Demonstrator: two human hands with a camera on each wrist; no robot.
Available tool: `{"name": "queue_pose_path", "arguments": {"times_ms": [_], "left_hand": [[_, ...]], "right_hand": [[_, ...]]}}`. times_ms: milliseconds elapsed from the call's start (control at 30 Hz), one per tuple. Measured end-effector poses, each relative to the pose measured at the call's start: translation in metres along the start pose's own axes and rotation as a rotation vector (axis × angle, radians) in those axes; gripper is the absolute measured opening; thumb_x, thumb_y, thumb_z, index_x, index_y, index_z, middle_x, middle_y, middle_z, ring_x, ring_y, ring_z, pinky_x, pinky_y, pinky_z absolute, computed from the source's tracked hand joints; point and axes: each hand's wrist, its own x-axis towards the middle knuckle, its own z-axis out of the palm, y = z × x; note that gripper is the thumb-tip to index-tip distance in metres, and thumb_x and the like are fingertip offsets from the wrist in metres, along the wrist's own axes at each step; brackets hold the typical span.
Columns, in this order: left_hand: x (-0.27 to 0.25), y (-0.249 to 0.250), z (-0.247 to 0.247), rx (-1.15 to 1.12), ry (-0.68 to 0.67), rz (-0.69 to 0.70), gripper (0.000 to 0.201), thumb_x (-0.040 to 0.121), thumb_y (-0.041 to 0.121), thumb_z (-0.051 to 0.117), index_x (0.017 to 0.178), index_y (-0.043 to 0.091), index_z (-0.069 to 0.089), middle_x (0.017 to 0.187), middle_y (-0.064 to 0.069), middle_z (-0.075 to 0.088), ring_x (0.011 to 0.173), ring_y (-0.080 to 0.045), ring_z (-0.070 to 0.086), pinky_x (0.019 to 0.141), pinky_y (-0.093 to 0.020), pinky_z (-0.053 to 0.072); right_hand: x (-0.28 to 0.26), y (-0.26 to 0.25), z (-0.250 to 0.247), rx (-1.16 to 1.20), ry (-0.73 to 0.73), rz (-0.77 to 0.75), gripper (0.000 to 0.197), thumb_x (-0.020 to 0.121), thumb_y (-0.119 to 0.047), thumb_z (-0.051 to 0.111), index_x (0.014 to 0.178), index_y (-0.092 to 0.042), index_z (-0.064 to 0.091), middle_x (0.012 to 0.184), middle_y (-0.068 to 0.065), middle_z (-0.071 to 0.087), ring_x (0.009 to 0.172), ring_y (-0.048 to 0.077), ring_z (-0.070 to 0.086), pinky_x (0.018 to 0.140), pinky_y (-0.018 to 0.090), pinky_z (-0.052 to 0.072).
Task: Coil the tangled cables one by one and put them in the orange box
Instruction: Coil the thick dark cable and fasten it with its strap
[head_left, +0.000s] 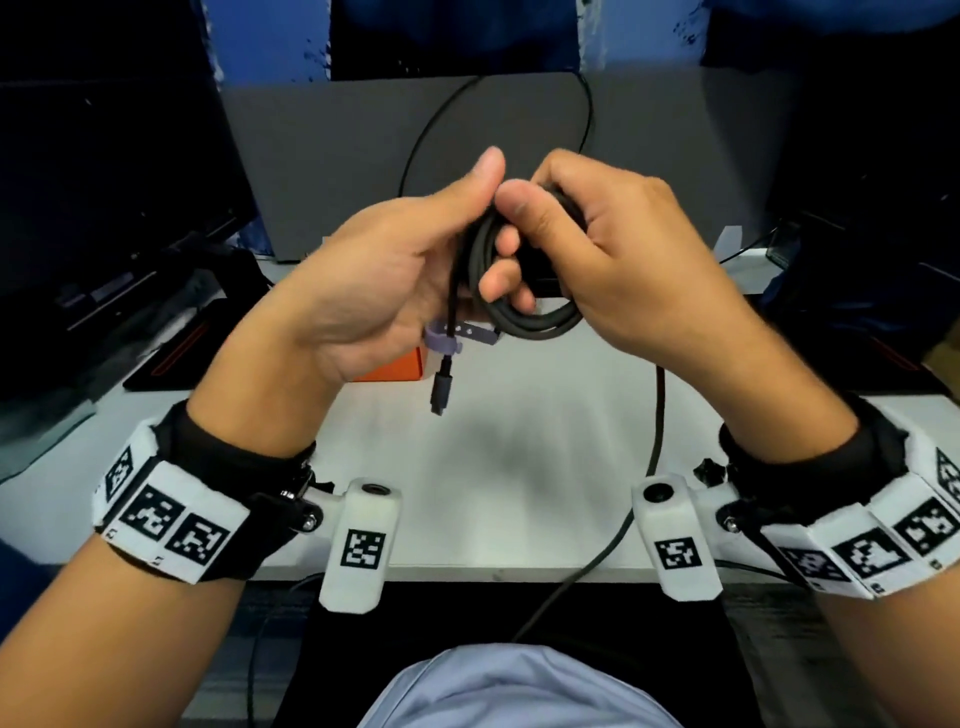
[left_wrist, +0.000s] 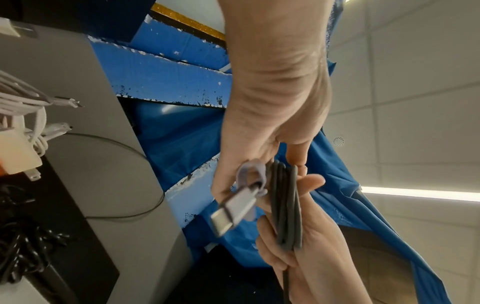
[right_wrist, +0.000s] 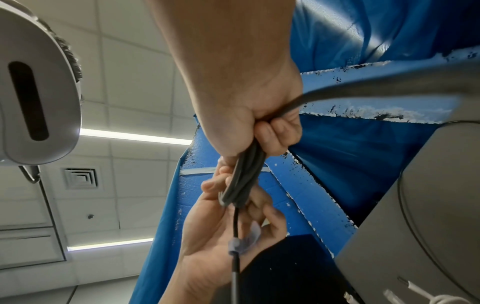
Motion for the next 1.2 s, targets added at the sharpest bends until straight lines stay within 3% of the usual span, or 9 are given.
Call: {"name": "queue_pose_path", "arguments": {"times_ms": [200,267,400,567,733,867,1033,1100,1200], "left_hand": [[-0.003,-0.001,0.010,-0.246,-0.163,-0.052,0.043,0.105,0.043,0.036,0.078,0.019,0.059,0.048,0.013,0.043,0.055,-0.011,0.050,0.075,-0.026,0.047],[-0.001,-0.004,0.017,-0.332,-0.205,-0.037,0.044,0.107,0.043,0.032,0.079,0.019,0.056,0.047,0.014,0.044,0.051,-0.008,0.048,0.081,-0.026,0.049],[0.003,-0.012,0.027,-0.446,-0.280,0.012,0.048,0.108,0.043,0.026,0.080,0.018,0.055,0.047,0.013,0.050,0.048,-0.006,0.050,0.084,-0.027,0.050],[-0.003,-0.012,0.028,-0.319,-0.341,0.034,0.056,0.107,0.039,0.021,0.071,0.021,0.060,0.046,0.011,0.053,0.053,-0.012,0.057,0.089,-0.027,0.052],[0.003,-0.004,0.024,-0.645,-0.256,0.178,0.052,0.109,0.040,0.022,0.077,0.015,0.054,0.048,0.007,0.048,0.052,-0.011,0.048,0.093,-0.030,0.047],[0.006,0.002,0.004,-0.745,-0.037,0.389,0.044,0.113,0.034,0.024,0.088,0.011,0.051,0.061,0.002,0.051,0.063,-0.015,0.050,0.094,-0.032,0.045],[0.007,-0.001,0.000,-0.002,0.407,0.547,0.033,0.111,0.028,0.030,0.092,0.019,0.055,0.072,0.008,0.058,0.074,-0.016,0.056,0.074,-0.031,0.044],[0.009,-0.007,0.004,0.459,0.500,0.571,0.033,0.111,0.024,0.033,0.090,0.017,0.057,0.072,0.006,0.063,0.072,-0.011,0.058,0.071,-0.025,0.044],[0.008,-0.013,0.002,0.914,0.396,0.458,0.028,0.111,0.027,0.038,0.091,0.013,0.052,0.076,0.008,0.063,0.070,-0.002,0.058,0.069,-0.014,0.042]], "right_hand": [[-0.002,-0.005,0.004,0.294,0.017,-0.036,0.048,0.103,-0.064,0.039,0.073,-0.032,0.058,0.072,-0.003,0.067,0.071,0.022,0.072,0.060,0.040,0.053],[-0.001,-0.007,0.003,0.330,0.055,-0.033,0.051,0.103,-0.062,0.039,0.070,-0.028,0.058,0.069,-0.004,0.065,0.070,0.030,0.072,0.054,0.038,0.048],[-0.001,-0.002,0.001,0.297,0.134,-0.048,0.054,0.105,-0.049,0.039,0.068,-0.014,0.055,0.057,-0.005,0.057,0.053,0.012,0.058,0.050,0.028,0.040],[-0.002,-0.001,0.004,0.302,0.129,-0.036,0.074,0.102,-0.056,0.033,0.076,0.011,0.051,0.068,0.027,0.058,0.059,0.039,0.060,0.047,0.037,0.038],[0.004,0.008,0.005,0.222,0.196,-0.024,0.041,0.112,-0.036,0.032,0.085,-0.013,0.054,0.069,-0.001,0.054,0.063,0.010,0.050,0.059,0.029,0.040],[0.004,0.014,0.015,0.194,-0.148,0.114,0.016,0.112,-0.027,0.036,0.111,-0.031,0.052,0.068,-0.002,0.062,0.042,0.007,0.050,0.043,0.024,0.041],[-0.011,0.002,0.023,0.194,-0.741,0.121,0.019,0.113,-0.027,0.037,0.118,-0.017,0.052,0.067,0.003,0.057,0.036,0.009,0.044,0.041,0.025,0.042],[-0.013,-0.001,0.020,0.222,-0.733,0.083,0.027,0.112,-0.022,0.042,0.122,-0.003,0.057,0.056,-0.010,0.048,0.042,0.004,0.039,0.044,0.021,0.038],[-0.008,-0.002,0.003,0.185,-0.571,-0.011,0.026,0.107,-0.021,0.056,0.094,-0.001,0.067,0.058,-0.007,0.054,0.053,0.004,0.045,0.054,0.021,0.041]]}}
